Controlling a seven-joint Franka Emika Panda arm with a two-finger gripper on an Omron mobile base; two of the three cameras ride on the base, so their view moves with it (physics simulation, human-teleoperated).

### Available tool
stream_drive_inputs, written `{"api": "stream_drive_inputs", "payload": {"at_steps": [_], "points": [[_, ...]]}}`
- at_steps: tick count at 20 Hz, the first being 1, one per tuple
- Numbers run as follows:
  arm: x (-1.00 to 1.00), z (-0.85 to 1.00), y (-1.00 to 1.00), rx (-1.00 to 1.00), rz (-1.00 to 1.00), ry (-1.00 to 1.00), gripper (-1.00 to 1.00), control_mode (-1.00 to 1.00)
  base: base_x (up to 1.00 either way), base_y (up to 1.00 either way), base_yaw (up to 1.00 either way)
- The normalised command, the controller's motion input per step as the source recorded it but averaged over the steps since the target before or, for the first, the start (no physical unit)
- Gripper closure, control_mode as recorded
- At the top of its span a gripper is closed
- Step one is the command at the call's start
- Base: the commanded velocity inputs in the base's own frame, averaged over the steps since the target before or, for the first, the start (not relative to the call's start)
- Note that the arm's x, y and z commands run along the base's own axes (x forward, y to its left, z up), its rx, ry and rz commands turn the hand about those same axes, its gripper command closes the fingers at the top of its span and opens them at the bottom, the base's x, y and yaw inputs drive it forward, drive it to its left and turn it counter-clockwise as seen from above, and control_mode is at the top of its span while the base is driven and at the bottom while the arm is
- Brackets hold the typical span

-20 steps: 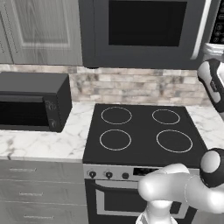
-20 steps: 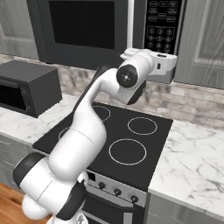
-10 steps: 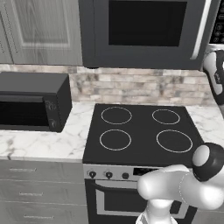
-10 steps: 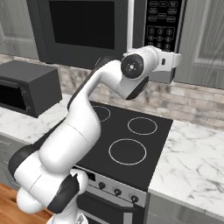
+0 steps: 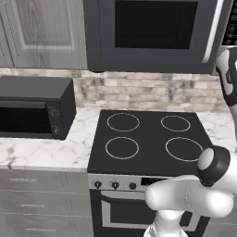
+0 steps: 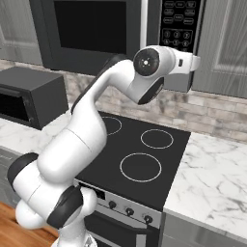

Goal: Transport the chicken drumstick from the fridge to the microwave and turn on the microwave.

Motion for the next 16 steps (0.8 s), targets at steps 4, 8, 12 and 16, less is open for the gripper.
{"api": "stream_drive_inputs", "payload": {"at_steps": [4, 8, 12, 16], "points": [[0.0, 0.0, 0.0, 0.0, 0.0, 0.0, -1.0, -1.0, 0.0, 0.0, 0.0], [0.0, -0.01, -0.01, 0.0, 0.0, 0.0, -1.0, -1.0, 0.0, 0.0, 0.0], [0.0, -0.09, -0.14, 0.0, 0.0, 0.0, -1.0, -1.0, 0.0, 0.0, 0.0], [0.0, -0.07, -0.36, 0.0, 0.0, -0.02, -1.0, -1.0, 0.0, 0.0, 0.0]]}}
